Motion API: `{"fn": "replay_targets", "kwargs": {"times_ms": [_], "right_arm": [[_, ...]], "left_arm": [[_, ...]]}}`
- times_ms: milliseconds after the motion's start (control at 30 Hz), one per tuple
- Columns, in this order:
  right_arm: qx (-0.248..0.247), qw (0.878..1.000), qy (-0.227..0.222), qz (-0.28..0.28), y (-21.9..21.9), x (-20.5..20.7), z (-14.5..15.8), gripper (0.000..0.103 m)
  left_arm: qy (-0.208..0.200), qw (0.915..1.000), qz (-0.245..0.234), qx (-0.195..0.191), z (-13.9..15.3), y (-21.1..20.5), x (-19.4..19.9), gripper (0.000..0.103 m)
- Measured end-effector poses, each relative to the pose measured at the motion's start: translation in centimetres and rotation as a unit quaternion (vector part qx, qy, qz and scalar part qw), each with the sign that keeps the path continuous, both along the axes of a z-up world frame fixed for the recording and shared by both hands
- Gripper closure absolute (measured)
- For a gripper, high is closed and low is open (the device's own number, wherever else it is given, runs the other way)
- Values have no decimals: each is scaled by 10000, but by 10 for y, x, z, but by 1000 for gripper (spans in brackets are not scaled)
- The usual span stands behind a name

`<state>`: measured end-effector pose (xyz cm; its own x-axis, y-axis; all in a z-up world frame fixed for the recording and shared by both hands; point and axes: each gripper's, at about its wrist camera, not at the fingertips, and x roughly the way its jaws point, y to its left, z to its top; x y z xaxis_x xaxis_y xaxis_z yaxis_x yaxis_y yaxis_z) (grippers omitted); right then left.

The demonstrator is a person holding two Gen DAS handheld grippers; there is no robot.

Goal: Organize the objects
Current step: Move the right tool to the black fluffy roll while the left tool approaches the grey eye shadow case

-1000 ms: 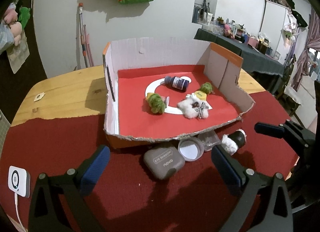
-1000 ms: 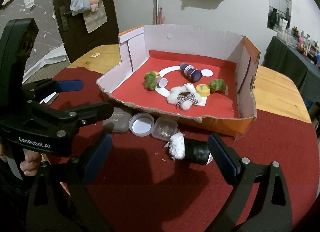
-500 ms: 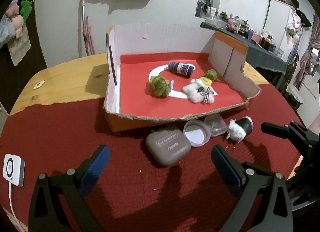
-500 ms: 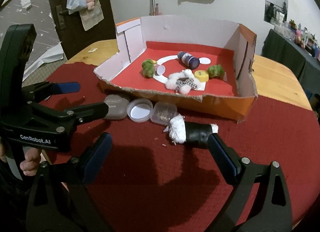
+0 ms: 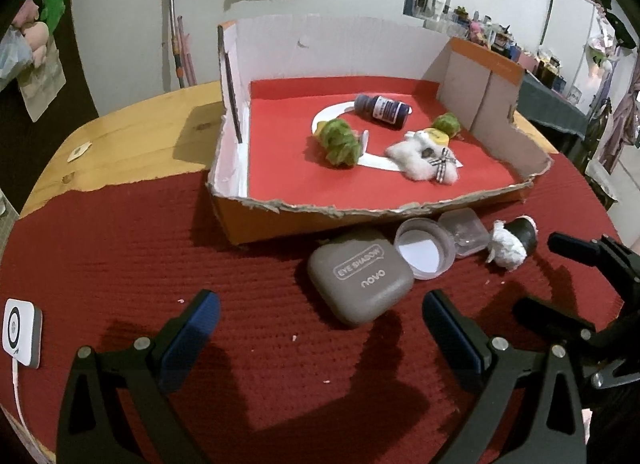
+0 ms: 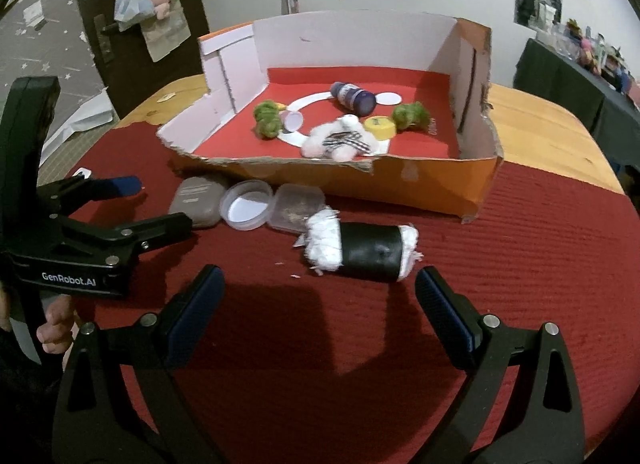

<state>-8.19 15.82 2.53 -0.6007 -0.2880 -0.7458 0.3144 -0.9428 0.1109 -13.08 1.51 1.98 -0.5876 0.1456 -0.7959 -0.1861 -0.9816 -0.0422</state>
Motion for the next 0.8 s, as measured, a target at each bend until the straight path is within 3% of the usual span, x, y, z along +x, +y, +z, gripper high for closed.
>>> {"fn": "replay_targets", "kwargs": {"times_ms": [467,800], "right_arm": [[41,9999,-98,-108,2,-16,-11,7],[130,9999,-33,-70,-3,-24,-12,30]], "left_arm": [[-169,9998,11,-78,-10,4,-13,0],[-163,9998,-40,-89,-10,7,-18,2]]}}
